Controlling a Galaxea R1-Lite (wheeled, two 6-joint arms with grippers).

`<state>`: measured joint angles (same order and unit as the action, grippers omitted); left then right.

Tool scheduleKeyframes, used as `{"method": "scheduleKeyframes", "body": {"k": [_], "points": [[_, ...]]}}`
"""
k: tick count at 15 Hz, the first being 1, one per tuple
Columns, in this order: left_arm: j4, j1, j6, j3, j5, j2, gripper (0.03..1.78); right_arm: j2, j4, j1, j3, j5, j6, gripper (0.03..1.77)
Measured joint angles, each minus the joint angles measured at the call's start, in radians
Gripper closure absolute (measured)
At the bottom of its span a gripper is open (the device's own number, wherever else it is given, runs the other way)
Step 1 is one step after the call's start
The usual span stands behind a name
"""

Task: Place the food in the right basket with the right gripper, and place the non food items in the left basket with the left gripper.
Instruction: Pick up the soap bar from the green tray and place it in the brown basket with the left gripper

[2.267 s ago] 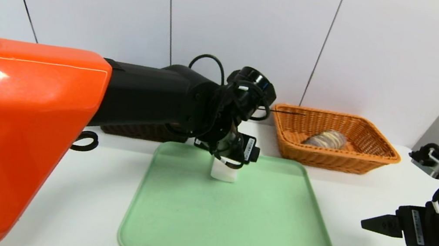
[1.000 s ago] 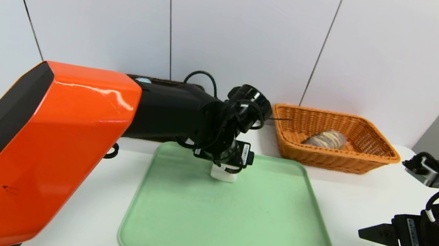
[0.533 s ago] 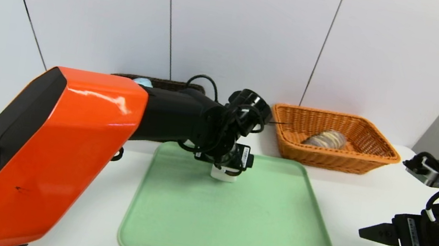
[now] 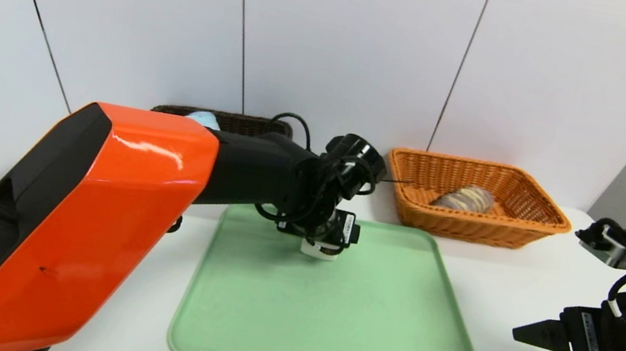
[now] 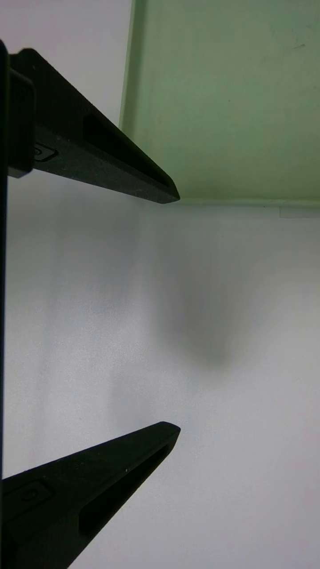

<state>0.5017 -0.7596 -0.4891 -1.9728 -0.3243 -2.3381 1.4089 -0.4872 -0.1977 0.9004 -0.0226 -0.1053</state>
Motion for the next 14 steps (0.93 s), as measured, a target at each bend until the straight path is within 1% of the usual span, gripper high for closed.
{"method": "scheduleKeyframes", "body": {"k": [2, 3, 5, 6, 7, 9, 14], "points": [[0.000, 0.000, 0.000, 0.000, 0.000, -0.002, 0.12, 0.000, 0.000, 0.000, -0.001, 0.000, 0.000, 0.10], [0.000, 0.000, 0.000, 0.000, 0.000, -0.003, 0.21, 0.000, 0.000, 0.000, -0.002, 0.000, 0.000, 0.10], [-0.001, 0.000, 0.000, 0.000, 0.000, -0.005, 0.54, -0.001, 0.000, 0.000, -0.003, 0.000, 0.000, 0.10], [-0.003, 0.000, 0.001, 0.000, 0.001, -0.006, 0.68, -0.001, 0.001, 0.000, -0.004, 0.000, 0.000, 0.10], [-0.005, 0.000, 0.000, 0.000, 0.001, -0.007, 0.78, -0.001, 0.000, 0.000, -0.004, 0.000, 0.000, 0.10], [-0.007, 0.002, -0.001, 0.000, 0.002, -0.009, 0.82, -0.001, 0.000, 0.000, -0.010, 0.000, 0.003, 0.10], [0.000, 0.006, -0.001, 0.000, 0.004, 0.013, 0.82, 0.000, 0.003, -0.001, -0.018, 0.005, 0.006, 0.10]]}}
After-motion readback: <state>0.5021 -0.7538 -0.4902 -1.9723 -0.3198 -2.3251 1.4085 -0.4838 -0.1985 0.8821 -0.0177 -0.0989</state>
